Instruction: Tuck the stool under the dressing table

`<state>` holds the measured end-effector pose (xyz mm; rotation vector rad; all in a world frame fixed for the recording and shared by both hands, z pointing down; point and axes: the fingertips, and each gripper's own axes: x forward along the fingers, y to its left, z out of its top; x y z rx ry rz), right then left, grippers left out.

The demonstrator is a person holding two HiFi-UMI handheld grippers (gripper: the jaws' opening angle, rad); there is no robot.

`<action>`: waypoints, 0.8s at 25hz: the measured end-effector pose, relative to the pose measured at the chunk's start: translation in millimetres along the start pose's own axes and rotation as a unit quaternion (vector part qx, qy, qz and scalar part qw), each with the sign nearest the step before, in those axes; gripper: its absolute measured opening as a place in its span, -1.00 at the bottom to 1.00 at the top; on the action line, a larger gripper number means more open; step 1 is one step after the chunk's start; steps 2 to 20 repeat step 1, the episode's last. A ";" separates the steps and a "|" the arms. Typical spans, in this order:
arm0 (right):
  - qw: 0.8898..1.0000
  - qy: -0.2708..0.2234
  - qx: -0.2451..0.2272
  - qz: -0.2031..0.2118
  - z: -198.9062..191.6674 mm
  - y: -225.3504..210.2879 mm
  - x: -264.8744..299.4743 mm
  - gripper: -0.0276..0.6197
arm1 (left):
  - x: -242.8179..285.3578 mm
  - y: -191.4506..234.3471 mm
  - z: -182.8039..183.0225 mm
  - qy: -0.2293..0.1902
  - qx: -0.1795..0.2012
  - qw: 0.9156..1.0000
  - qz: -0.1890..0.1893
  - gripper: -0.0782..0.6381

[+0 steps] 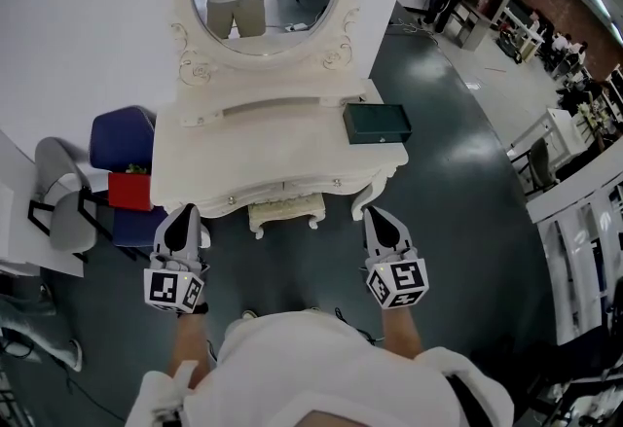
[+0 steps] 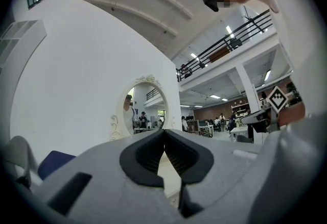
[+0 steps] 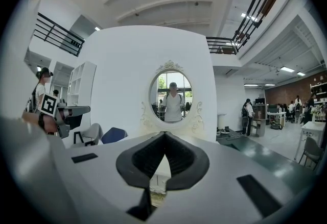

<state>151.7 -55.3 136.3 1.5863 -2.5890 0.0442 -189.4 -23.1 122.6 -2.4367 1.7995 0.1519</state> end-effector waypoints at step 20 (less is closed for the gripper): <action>1.000 0.001 0.000 0.001 -0.4 0.1 0.3 -0.91 | 0.3 -0.1 0.4 0.000 -0.003 1.000 0.002 -0.73</action>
